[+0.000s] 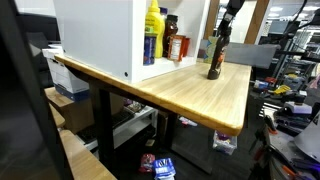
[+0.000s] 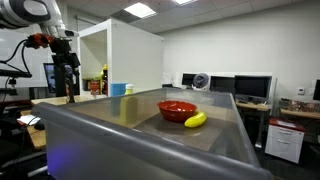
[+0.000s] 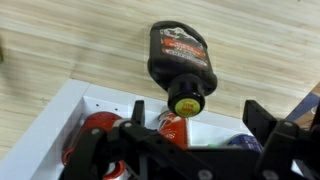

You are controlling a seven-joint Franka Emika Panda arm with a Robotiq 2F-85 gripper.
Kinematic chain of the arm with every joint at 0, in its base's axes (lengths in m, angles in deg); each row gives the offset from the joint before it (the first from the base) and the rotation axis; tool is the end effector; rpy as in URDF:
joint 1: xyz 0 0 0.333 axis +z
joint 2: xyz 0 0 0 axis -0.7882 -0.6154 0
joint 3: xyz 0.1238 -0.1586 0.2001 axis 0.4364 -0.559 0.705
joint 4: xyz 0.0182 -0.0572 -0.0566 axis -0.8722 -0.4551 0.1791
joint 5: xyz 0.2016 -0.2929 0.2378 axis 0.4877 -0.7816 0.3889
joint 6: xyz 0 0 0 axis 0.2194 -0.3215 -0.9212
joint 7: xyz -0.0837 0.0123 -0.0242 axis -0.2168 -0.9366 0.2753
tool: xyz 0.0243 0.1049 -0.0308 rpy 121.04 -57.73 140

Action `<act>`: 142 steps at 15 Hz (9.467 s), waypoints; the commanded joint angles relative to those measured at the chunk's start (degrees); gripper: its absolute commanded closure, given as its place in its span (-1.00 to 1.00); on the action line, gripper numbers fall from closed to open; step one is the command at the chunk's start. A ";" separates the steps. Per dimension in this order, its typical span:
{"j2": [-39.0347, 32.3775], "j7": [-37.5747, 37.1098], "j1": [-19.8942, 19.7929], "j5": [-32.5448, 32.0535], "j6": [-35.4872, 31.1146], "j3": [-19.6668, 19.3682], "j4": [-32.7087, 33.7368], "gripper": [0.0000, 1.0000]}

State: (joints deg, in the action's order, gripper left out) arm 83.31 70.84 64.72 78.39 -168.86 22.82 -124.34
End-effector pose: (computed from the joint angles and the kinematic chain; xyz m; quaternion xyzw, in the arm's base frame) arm 0.4038 0.1531 0.4674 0.9825 0.1059 0.1534 0.0045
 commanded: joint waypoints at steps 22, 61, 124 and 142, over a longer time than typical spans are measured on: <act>5.58 -23.96 -8.26 0.68 6.96 11.01 -0.18 -1.00; 3.35 -21.27 -9.29 1.70 0.63 8.18 0.05 0.83; -16.26 -23.64 -13.33 -7.06 -3.85 5.14 18.45 0.83; -19.92 -20.78 -12.04 -6.30 -3.74 5.20 20.67 0.69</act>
State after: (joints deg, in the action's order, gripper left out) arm 67.73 48.02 52.37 72.65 -171.09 28.35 -106.89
